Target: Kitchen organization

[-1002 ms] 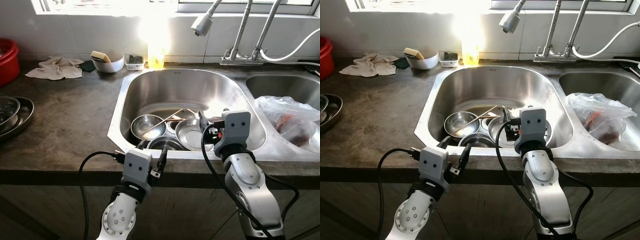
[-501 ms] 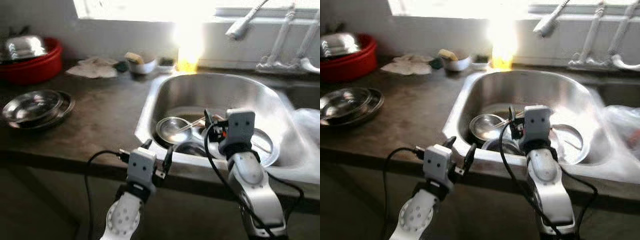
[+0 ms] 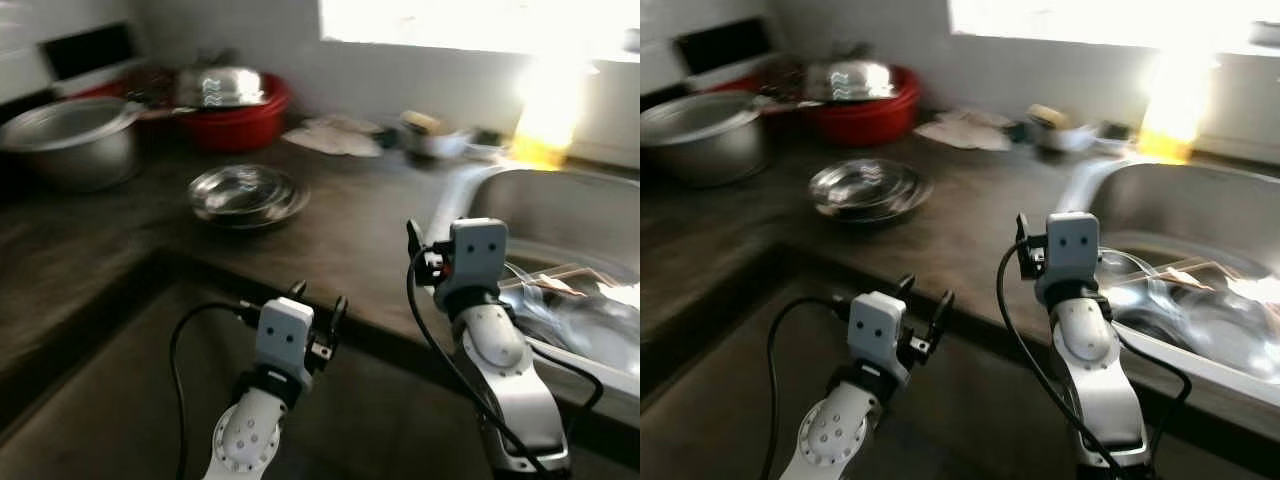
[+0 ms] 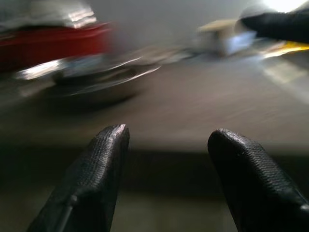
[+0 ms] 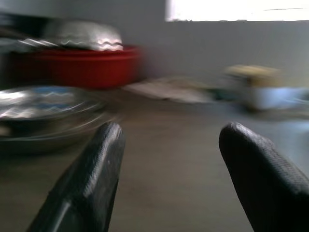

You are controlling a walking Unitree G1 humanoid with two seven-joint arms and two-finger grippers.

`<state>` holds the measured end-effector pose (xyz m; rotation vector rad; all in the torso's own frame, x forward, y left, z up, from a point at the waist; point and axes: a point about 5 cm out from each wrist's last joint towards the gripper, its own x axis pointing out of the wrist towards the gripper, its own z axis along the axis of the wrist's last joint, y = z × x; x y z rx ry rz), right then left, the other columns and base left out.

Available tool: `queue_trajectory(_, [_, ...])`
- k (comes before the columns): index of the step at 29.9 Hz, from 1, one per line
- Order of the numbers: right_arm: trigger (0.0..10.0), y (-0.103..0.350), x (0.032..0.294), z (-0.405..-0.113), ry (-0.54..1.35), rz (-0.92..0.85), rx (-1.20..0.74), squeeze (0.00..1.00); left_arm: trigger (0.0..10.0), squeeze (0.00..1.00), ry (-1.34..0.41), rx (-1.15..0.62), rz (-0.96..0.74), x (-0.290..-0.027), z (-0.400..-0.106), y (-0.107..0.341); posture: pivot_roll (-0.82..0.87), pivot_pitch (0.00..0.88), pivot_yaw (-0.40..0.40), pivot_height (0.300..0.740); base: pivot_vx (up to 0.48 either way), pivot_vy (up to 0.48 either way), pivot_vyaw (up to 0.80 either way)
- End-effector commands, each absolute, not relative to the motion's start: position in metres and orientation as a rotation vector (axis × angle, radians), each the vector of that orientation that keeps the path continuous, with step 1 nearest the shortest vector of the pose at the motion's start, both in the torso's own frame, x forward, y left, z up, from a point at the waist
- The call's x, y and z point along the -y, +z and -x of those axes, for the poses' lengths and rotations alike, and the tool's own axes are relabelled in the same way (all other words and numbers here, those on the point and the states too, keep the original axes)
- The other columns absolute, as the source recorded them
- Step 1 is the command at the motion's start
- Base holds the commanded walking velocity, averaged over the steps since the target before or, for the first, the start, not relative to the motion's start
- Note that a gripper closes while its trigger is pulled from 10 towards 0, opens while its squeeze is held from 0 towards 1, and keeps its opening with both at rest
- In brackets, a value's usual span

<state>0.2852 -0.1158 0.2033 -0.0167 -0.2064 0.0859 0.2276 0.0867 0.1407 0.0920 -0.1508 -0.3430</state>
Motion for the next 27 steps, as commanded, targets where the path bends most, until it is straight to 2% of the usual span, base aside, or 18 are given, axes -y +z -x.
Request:
queue_trajectory(1, [10.0,0.207,0.122,-0.285,0.07,0.028,0.22,0.0,10.0,0.0,-0.362,0.161,-0.07,-0.08,-0.227,0.144,0.04,0.072,-0.022,0.74,0.0,0.435,0.8])
queue_trajectory(3, [10.0,0.207,0.122,-0.286,0.074,0.024,0.224,0.0,10.0,0.0,-0.363,0.162,-0.071,-0.08,-0.227,0.144,0.04,0.072,-0.022,0.74,0.0,0.439,0.8])
queue_trajectory(7, [10.0,0.21,0.122,-0.286,0.083,0.013,0.234,0.0,10.0,0.0,-0.356,0.159,-0.075,-0.08,-0.227,0.144,0.04,0.073,-0.02,0.74,0.0,0.0,0.8])
queue_trajectory(12, [10.0,0.217,0.125,-0.29,0.081,-0.009,0.253,0.0,10.0,0.0,-0.354,0.161,-0.089,-0.08,-0.227,0.144,0.04,0.073,-0.023,0.74,0.0,0.0,0.0])
queue_trajectory(20, [10.0,0.224,0.128,-0.295,0.102,-0.006,0.278,0.0,10.0,0.0,-0.358,0.152,-0.102,-0.078,-0.227,0.141,0.04,0.074,-0.029,0.74,0.344,-0.246,0.0])
queue_trajectory(27, [10.0,0.232,0.126,-0.302,0.143,0.003,0.302,0.0,10.0,0.0,-0.34,0.151,-0.095,-0.081,-0.227,0.141,0.04,0.078,-0.036,0.74,0.0,0.0,0.0])
